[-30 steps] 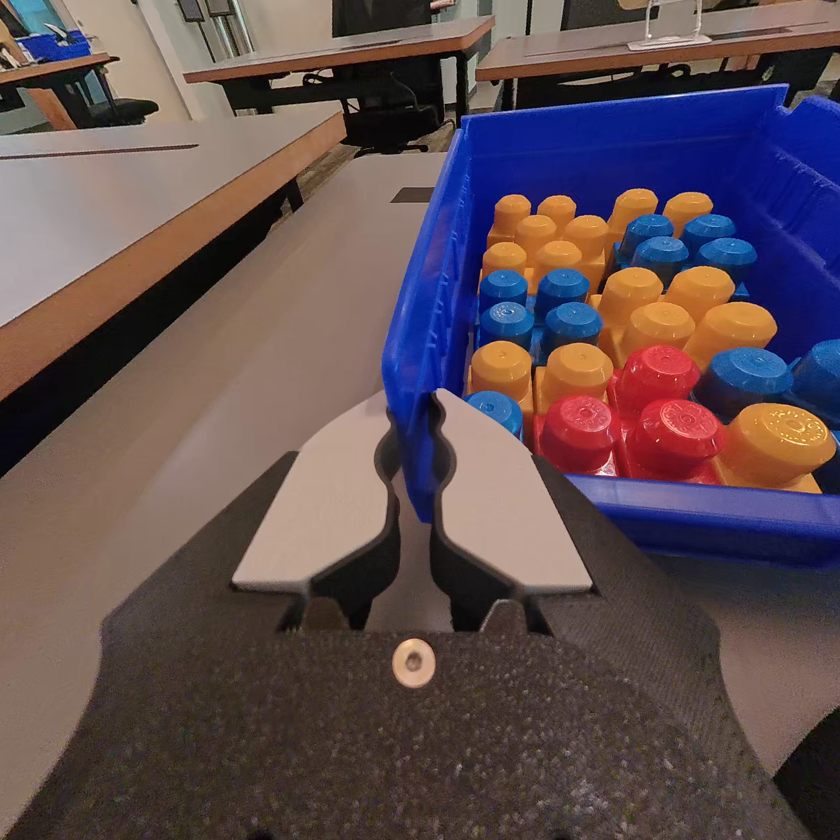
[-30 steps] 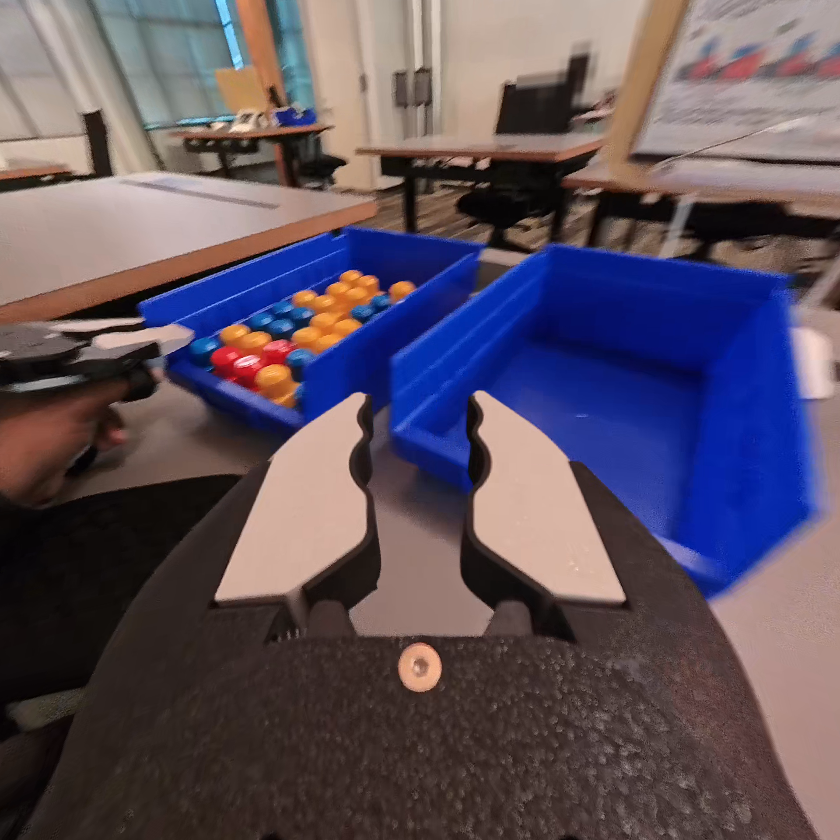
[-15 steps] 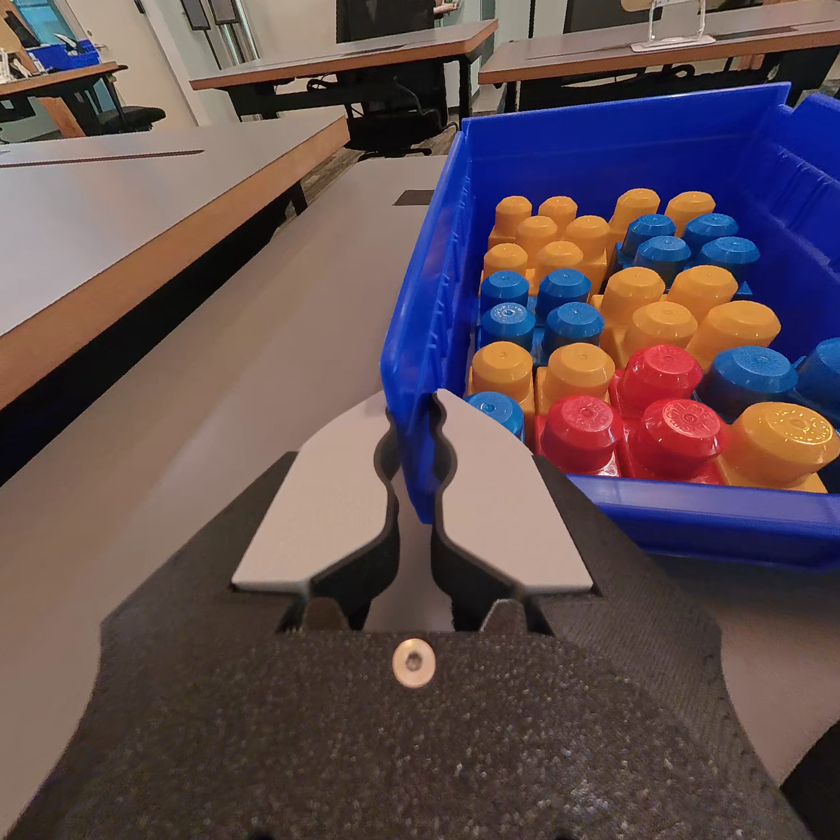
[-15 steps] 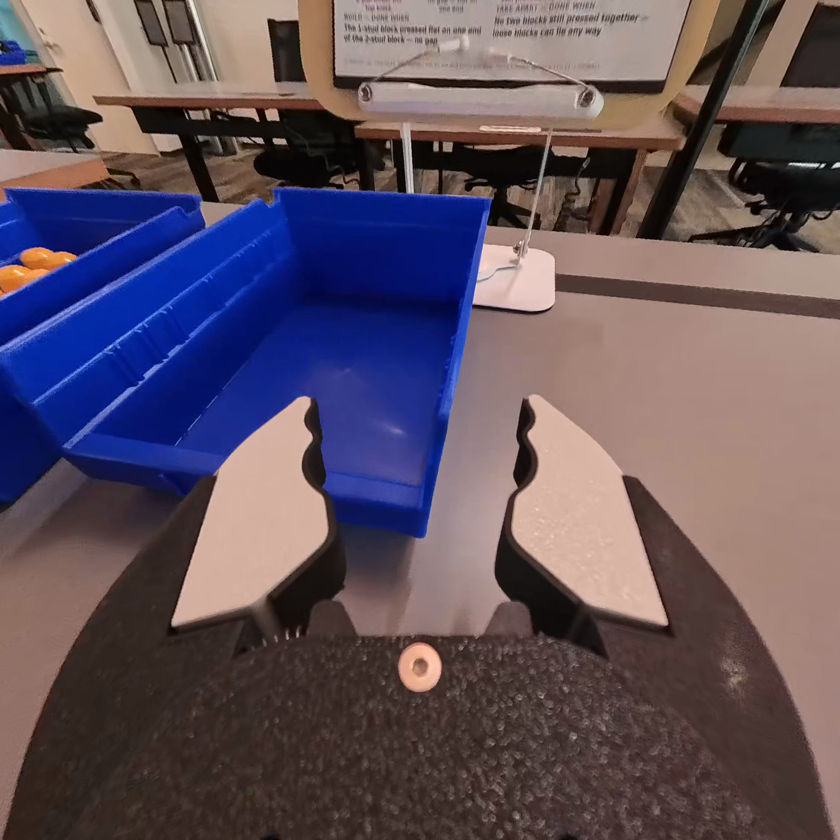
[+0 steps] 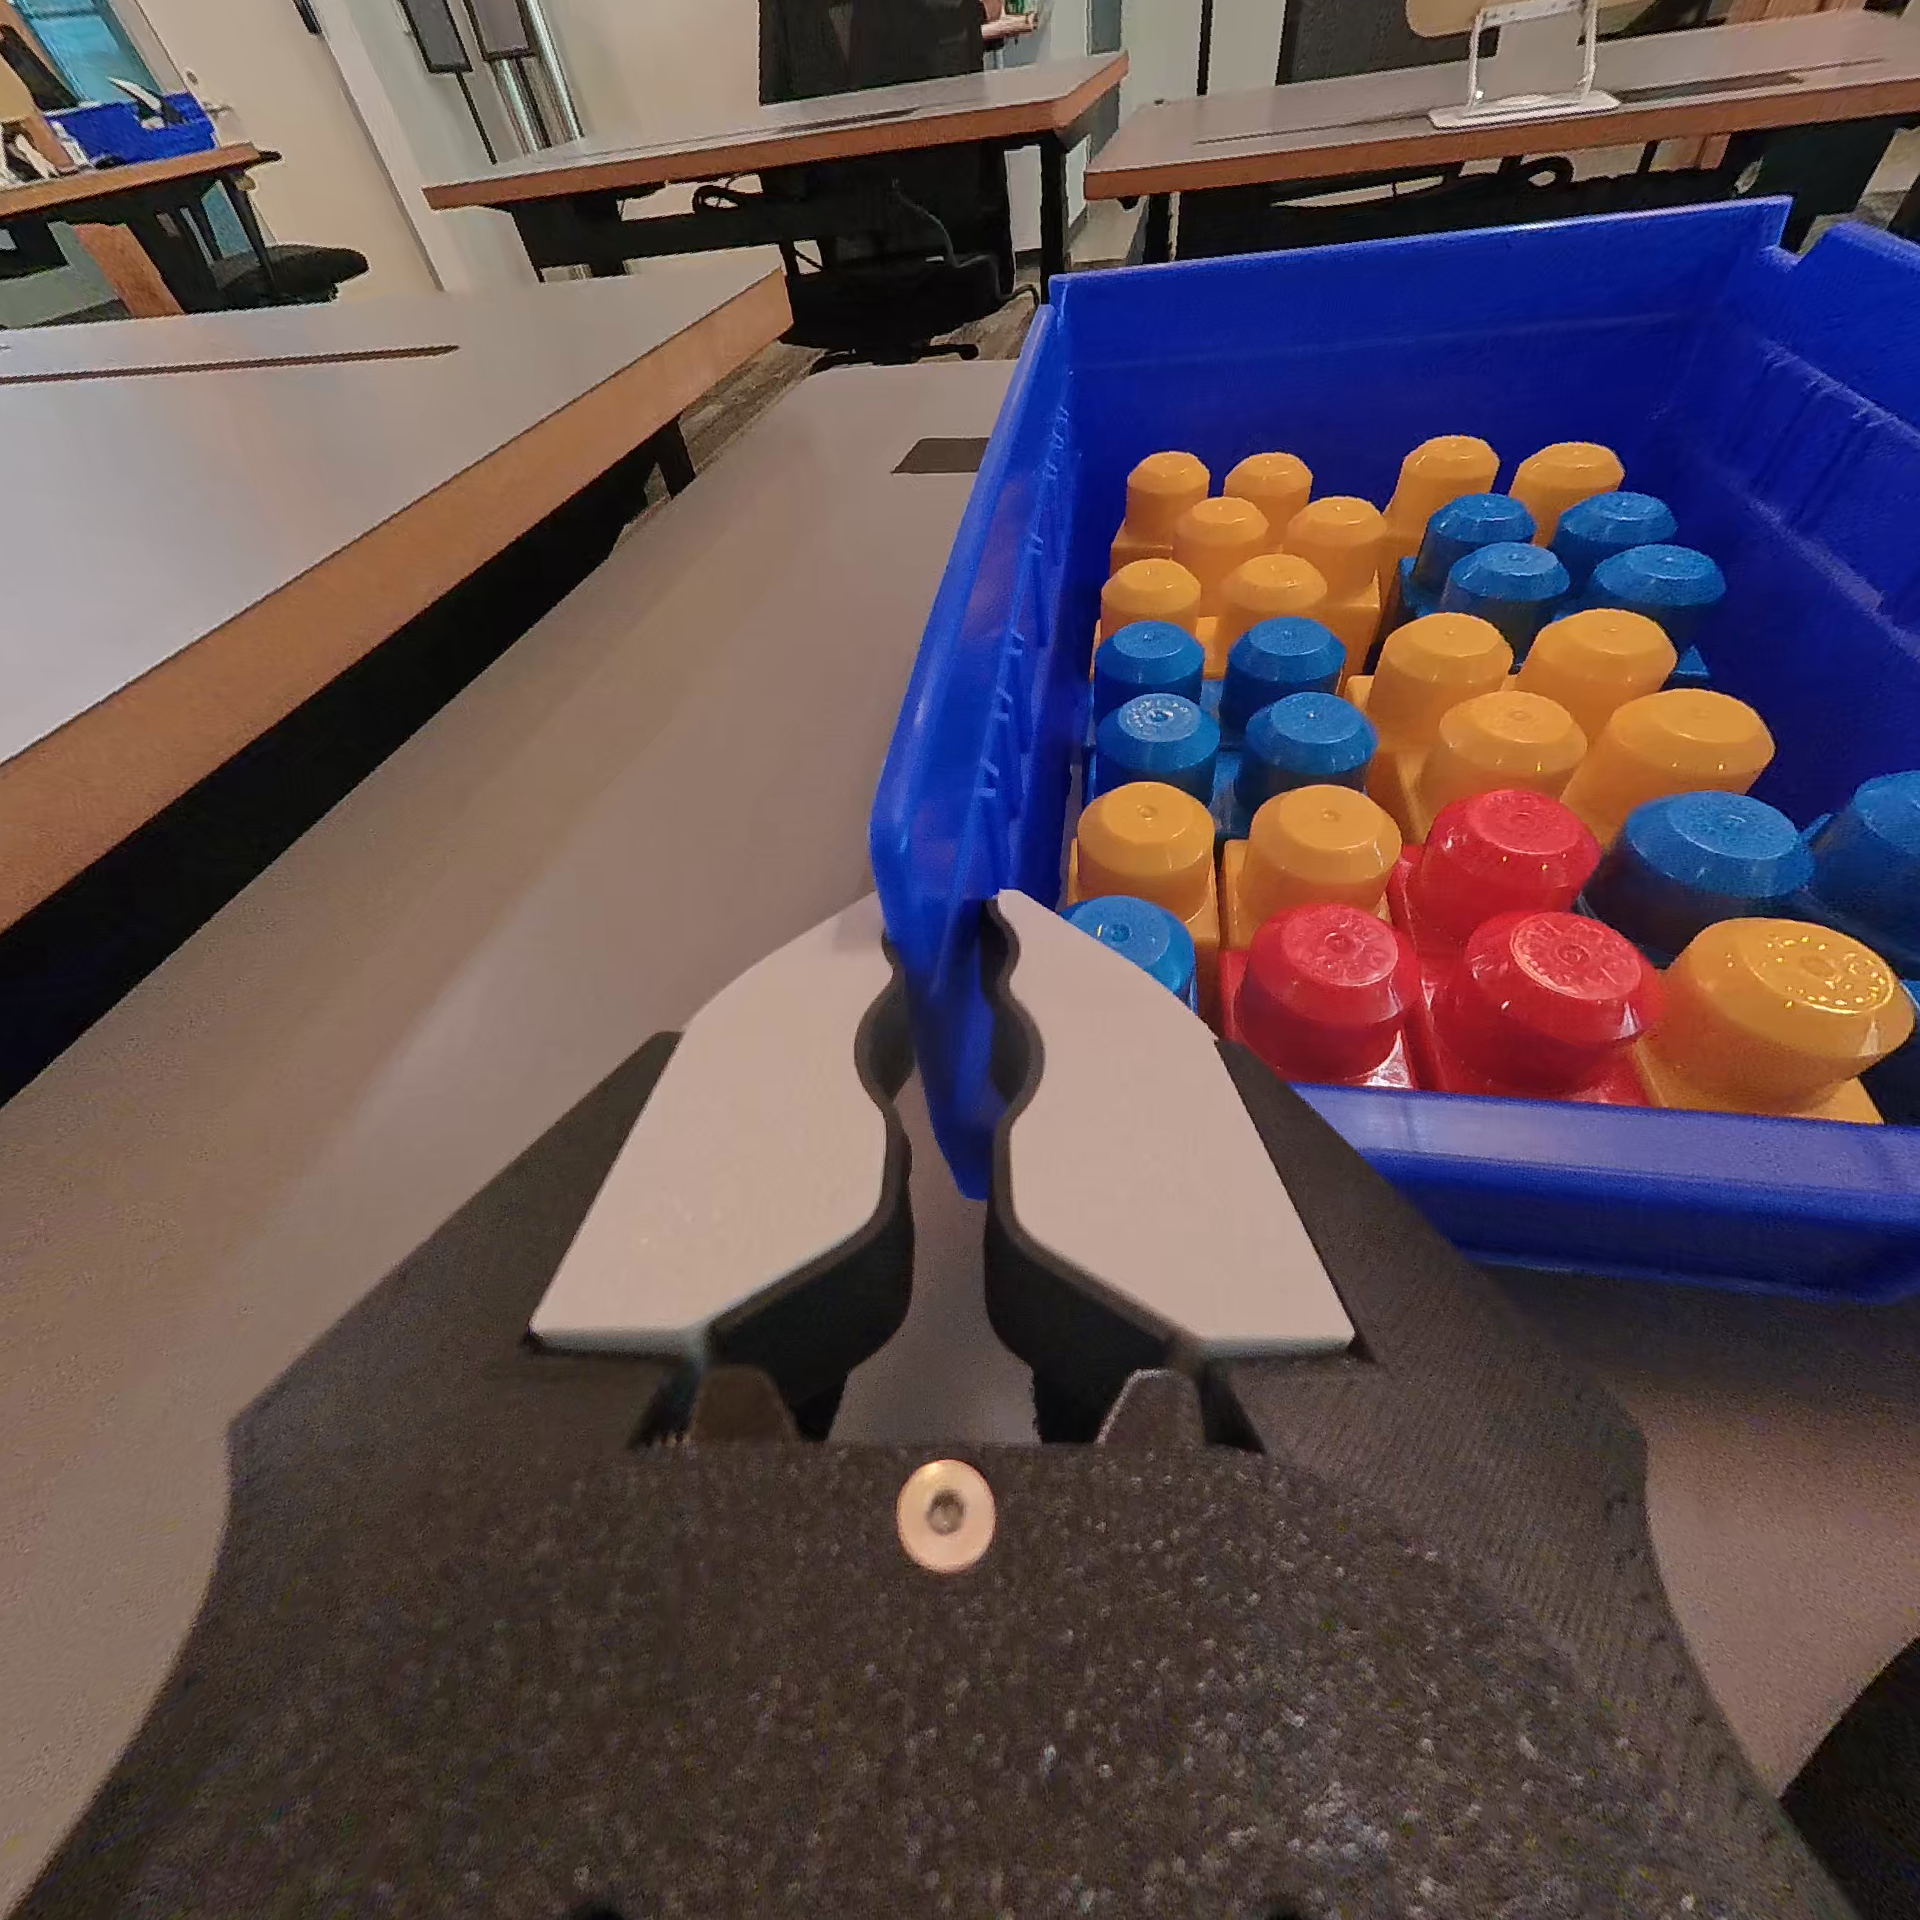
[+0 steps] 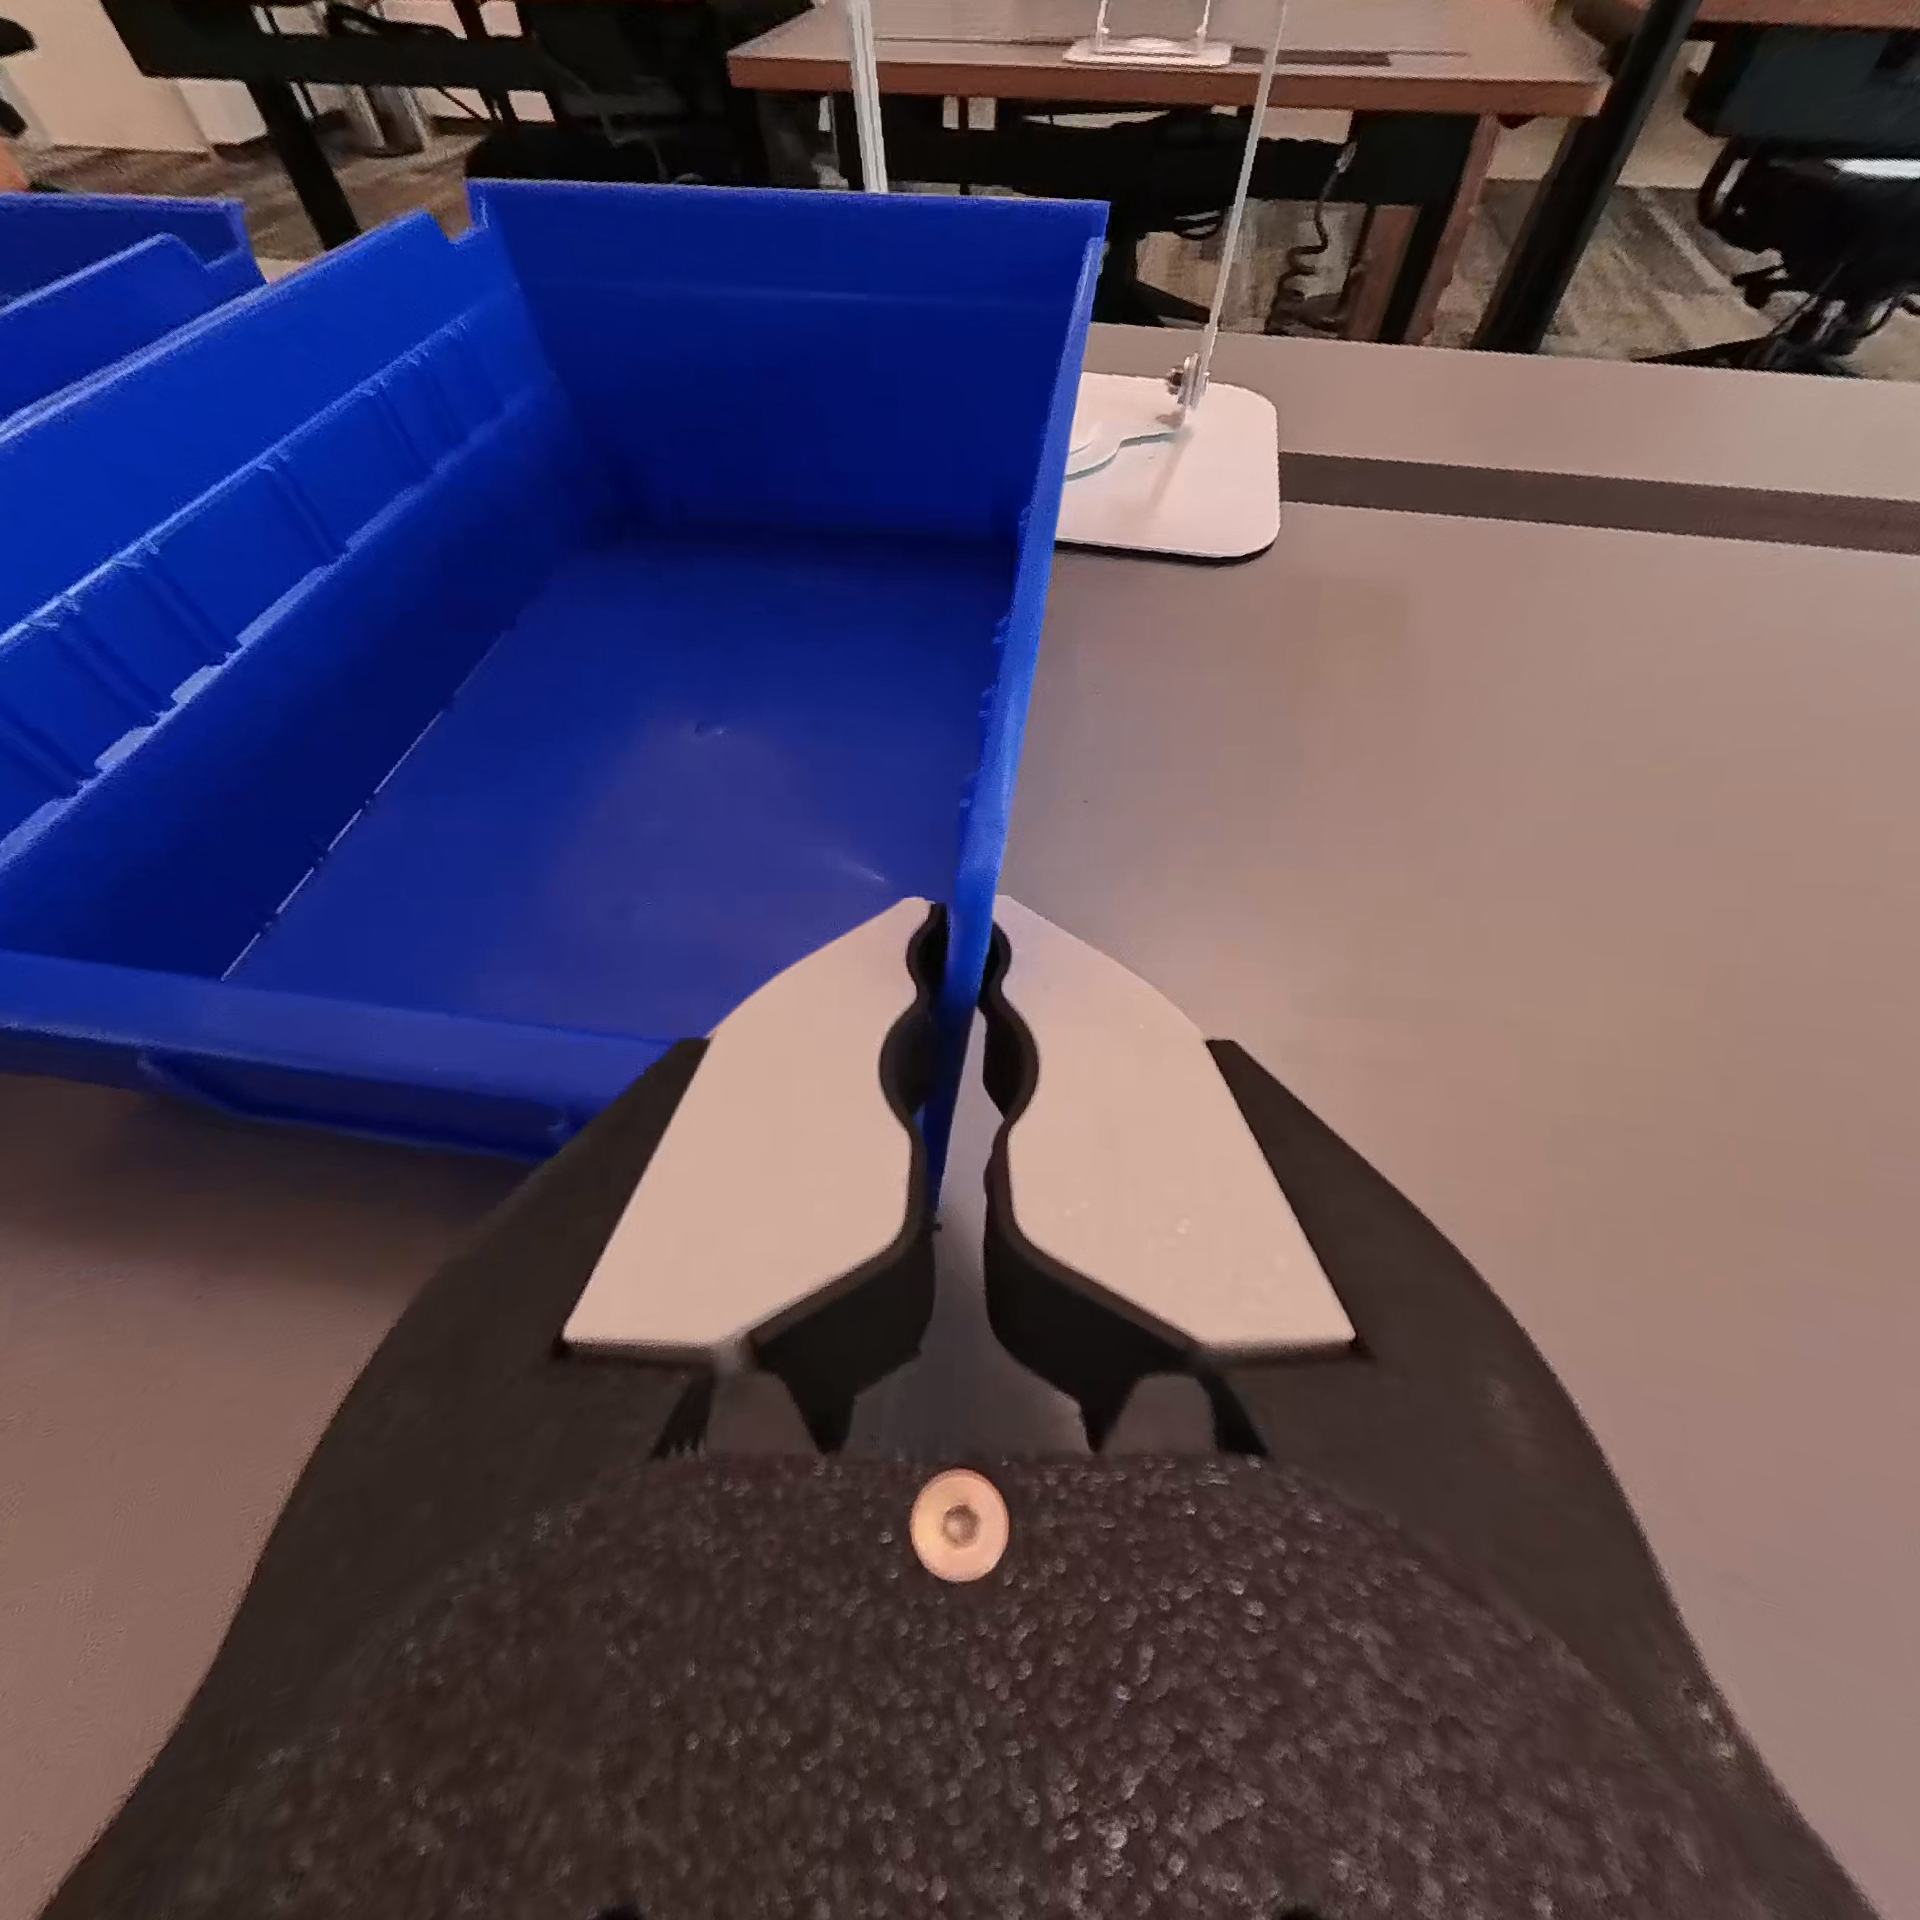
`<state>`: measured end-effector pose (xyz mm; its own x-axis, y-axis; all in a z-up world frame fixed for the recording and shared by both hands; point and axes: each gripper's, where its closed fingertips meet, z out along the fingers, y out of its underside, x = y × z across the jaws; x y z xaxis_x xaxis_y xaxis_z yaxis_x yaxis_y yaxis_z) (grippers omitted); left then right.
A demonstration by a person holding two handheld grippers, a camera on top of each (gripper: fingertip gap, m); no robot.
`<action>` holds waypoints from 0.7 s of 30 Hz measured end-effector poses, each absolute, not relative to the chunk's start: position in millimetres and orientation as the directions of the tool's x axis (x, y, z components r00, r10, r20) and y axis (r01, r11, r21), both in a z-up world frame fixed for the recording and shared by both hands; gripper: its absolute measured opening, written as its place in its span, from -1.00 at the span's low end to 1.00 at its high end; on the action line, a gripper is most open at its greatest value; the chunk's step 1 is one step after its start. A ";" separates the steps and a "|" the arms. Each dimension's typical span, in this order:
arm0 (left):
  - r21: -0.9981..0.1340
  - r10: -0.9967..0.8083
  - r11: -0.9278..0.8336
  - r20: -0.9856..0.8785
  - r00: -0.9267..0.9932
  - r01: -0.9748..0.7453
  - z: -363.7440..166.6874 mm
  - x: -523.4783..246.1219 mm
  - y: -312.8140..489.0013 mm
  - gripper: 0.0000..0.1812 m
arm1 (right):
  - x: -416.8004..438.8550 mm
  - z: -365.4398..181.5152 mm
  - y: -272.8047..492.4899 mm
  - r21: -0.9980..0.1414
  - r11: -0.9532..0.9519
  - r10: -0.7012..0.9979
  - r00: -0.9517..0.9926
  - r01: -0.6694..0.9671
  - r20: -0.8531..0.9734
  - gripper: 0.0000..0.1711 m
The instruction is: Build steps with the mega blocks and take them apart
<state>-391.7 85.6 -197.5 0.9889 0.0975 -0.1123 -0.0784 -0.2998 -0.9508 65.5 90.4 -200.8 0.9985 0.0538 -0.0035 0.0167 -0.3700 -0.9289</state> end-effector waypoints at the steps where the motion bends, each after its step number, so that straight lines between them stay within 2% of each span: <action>1: -0.951 0.097 -0.300 -0.112 0.989 -0.078 -197.5 -391.8 85.5 -0.89 | 65.6 -200.7 90.4 -0.929 -0.370 0.052 0.999 0.018 -0.001 -0.95; 8: -0.951 0.096 -0.299 -0.111 0.989 -0.078 -197.6 -391.9 85.4 -0.89 | 67.5 -195.9 85.2 -0.930 -0.368 0.058 0.998 0.002 -0.021 -0.96; 15: -0.950 0.098 -0.302 -0.112 0.989 -0.078 -197.9 -392.6 85.2 -0.88 | 75.2 -158.1 69.9 -0.947 -0.318 0.110 0.994 0.043 0.008 -0.96; 21: -0.950 0.107 -0.304 -0.111 0.988 -0.074 -198.1 -395.2 85.4 -0.88 | 104.4 -130.0 60.9 -0.966 -0.260 0.085 0.996 -0.016 -0.040 -0.95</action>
